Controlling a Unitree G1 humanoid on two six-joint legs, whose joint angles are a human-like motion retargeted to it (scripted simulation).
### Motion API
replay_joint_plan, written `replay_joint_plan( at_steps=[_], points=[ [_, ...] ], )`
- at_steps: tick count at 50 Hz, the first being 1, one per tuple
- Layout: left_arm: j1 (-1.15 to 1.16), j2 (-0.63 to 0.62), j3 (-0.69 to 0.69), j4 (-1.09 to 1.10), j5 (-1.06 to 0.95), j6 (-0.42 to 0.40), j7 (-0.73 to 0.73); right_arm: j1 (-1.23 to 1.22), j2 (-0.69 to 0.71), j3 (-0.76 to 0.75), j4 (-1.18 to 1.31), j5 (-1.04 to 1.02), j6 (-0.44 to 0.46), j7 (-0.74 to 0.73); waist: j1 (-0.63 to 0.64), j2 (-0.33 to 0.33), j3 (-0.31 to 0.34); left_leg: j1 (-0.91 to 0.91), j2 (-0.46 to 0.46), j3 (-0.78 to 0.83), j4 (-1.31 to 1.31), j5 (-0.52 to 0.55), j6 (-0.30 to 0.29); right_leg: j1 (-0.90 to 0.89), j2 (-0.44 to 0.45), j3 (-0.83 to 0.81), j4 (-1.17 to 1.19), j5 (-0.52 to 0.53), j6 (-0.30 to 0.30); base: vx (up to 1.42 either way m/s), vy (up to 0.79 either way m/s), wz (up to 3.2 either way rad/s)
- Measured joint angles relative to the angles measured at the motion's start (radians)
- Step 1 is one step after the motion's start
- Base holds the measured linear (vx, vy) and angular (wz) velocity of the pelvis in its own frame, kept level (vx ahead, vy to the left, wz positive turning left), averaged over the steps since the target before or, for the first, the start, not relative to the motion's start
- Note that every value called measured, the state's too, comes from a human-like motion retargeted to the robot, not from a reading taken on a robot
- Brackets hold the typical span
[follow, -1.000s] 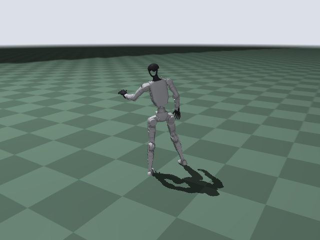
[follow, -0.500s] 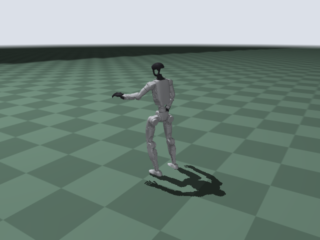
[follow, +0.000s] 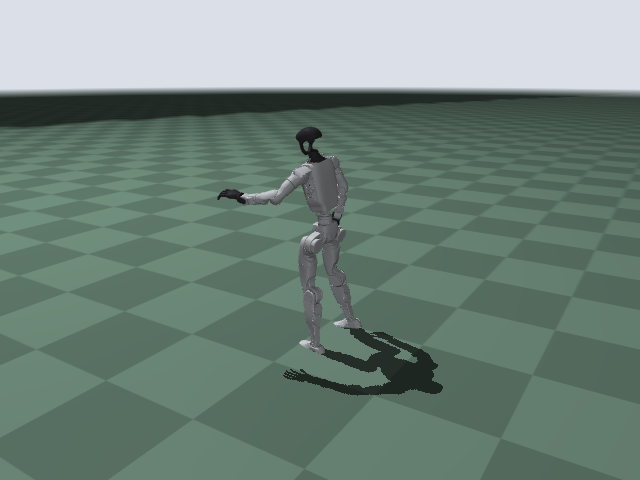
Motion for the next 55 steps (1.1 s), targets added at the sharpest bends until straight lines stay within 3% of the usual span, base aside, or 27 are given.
replay_joint_plan(
  at_steps=[5,10,12,15,20,25,30,34,37,45,49,55],
  points=[
    [0.047,-0.022,0.024,0.036,-0.019,-0.005,0.012,0.014,-0.001,-0.022,0.044,0.018,0.008,0.01,-0.007,0.002,-0.013,0.006,0.022,-0.009,-0.027,0.003,-0.014,0.034,-0.084,0.005,-0.077,-0.025,0.02,0.02,-0.27,0.12],
    [0.118,-0.03,0.09,0.086,-0.027,0.005,-0.005,-0.001,-0.013,-0.058,0.042,0.021,0.019,0.035,0.023,0.005,-0.031,0.003,0.059,0.052,-0.03,-0.009,-0.038,0.054,-0.218,-0.336,-0.116,-0.023,0.02,0.02,-0.37,-0.56],
    [0.159,-0.032,0.126,0.112,-0.035,0.001,-0.011,-0.007,-0.016,-0.072,0.035,0.02,0.018,0.046,0.038,0.006,-0.037,-0.002,0.078,0.078,-0.011,-0.018,-0.039,0.061,-0.233,-0.414,-0.133,0.009,0.034,0.04,-0.44,-0.78],
    [0.23,-0.045,0.188,0.152,-0.059,-0.008,-0.016,-0.016,-0.024,-0.091,0.029,0.022,0.014,0.058,0.046,0.019,-0.036,-0.015,0.111,0.107,0.046,-0.027,-0.025,0.084,-0.202,-0.419,-0.192,0.046,0.06,0.05,-0.45,-0.64],
    [0.346,-0.104,0.275,0.232,-0.096,-0.013,-0.03,-0.023,-0.045,-0.131,0.038,0.04,-0.004,0.066,0.037,0.046,-0.013,-0.071,0.136,0.206,0.245,-0.076,0.037,0.095,-0.146,-0.363,-0.186,0.029,0.054,0.08,-0.41,-0.45],
    [0.446,-0.187,0.314,0.333,-0.112,-0.021,-0.045,-0.008,-0.06,-0.178,0.057,0.06,-0.022,0.05,0.043,0.057,-0.006,-0.125,0.041,0.261,0.393,-0.144,0.061,0.108,-0.116,-0.318,-0.189,0.037,0.055,0.1,-0.28,-0.6],
    [0.543,-0.296,0.338,0.46,-0.175,-0.02,-0.042,-0.003,-0.07,-0.203,0.07,0.073,-0.034,0.012,0.085,0.077,0.003,-0.114,-0.113,0.189,0.282,-0.154,0.059,0.123,-0.069,-0.221,-0.224,0.059,0.058,0.11,-0.14,-1.09],
    [0.606,-0.404,0.327,0.579,-0.284,-0.022,-0.053,-0.018,-0.063,-0.192,0.078,0.093,-0.043,-0.017,0.113,0.1,0.012,-0.103,-0.193,0.009,0.157,-0.061,0.065,0.121,-0.013,-0.13,-0.223,0.064,0.049,0.1,-0.08,-1.25],
    [0.636,-0.492,0.308,0.666,-0.377,-0.025,-0.089,-0.041,-0.041,-0.176,0.086,0.105,-0.04,-0.027,0.114,0.098,0.02,-0.099,-0.195,-0.031,0.136,-0.004,0.069,0.12,0.02,-0.072,-0.223,0.066,0.044,0.09,-0.05,-1.08],
    [0.655,-0.709,0.278,0.745,-0.574,-0.02,-0.195,-0.062,0.064,-0.135,0.076,0.106,-0.011,-0.017,0.057,0.034,0.021,-0.031,-0.127,0.089,0.032,0.004,0.033,0.098,0.071,0.039,-0.22,0.057,0.012,0.05,-0.01,-0.79],
    [0.625,-0.788,0.212,0.703,-0.569,-0.015,-0.184,-0.046,0.091,-0.108,0.065,0.1,-0.009,-0.032,0.036,0.023,0.01,-0.016,-0.102,0.136,-0.013,0.013,0.015,0.056,0.07,-0.032,-0.16,0.004,-0.017,0.0,0.03,-0.67],
    [0.514,-0.83,0.054,0.664,-0.401,-0.005,-0.155,-0.036,0.099,-0.091,0.075,0.08,-0.006,-0.032,0.033,0.019,-0.004,-0.007,-0.079,0.23,-0.039,0.001,-0.013,0.017,-0.001,-0.307,-0.074,-0.046,-0.013,-0.01,0.01,-0.79]
  ],
)
